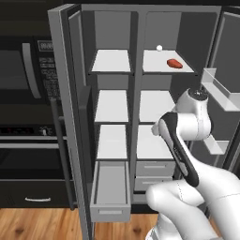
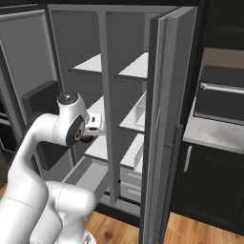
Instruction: Take the sweet potato and orange from the fridge shelf and place them in the freezer drawer to begin freezing them.
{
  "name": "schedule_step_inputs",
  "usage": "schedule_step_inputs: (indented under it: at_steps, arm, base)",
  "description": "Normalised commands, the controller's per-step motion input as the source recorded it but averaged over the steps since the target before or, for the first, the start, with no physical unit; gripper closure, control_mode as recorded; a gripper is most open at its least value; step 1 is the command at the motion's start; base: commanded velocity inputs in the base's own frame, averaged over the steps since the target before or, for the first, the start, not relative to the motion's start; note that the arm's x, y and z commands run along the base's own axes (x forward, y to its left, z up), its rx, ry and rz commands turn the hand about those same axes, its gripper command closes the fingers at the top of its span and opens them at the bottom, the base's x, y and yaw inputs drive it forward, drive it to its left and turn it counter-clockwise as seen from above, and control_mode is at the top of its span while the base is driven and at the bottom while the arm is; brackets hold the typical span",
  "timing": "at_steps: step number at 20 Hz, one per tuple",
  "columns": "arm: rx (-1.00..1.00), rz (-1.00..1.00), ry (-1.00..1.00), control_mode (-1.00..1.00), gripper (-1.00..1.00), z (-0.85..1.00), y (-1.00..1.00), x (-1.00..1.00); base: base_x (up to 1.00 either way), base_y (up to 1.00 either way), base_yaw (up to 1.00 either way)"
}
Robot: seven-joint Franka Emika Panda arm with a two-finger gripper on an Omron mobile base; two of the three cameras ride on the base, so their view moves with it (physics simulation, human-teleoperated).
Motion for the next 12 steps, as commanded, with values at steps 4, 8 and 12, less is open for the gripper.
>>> schedule_step_inputs:
  at_steps: [4,8,12]
  arm:
    - [-0.06,0.01,0.28,-1.0,1.0,-0.66,0.44,0.15]
    - [-0.03,0.01,0.29,-1.0,1.0,-0.77,0.44,0.08]
    - [-0.02,0.02,0.25,-1.0,1.0,-0.72,0.75,0.18]
  base:
    - [0.0,0.0,0.0]
    - [0.0,0.0,0.0]
    - [0.0,0.0,0.0]
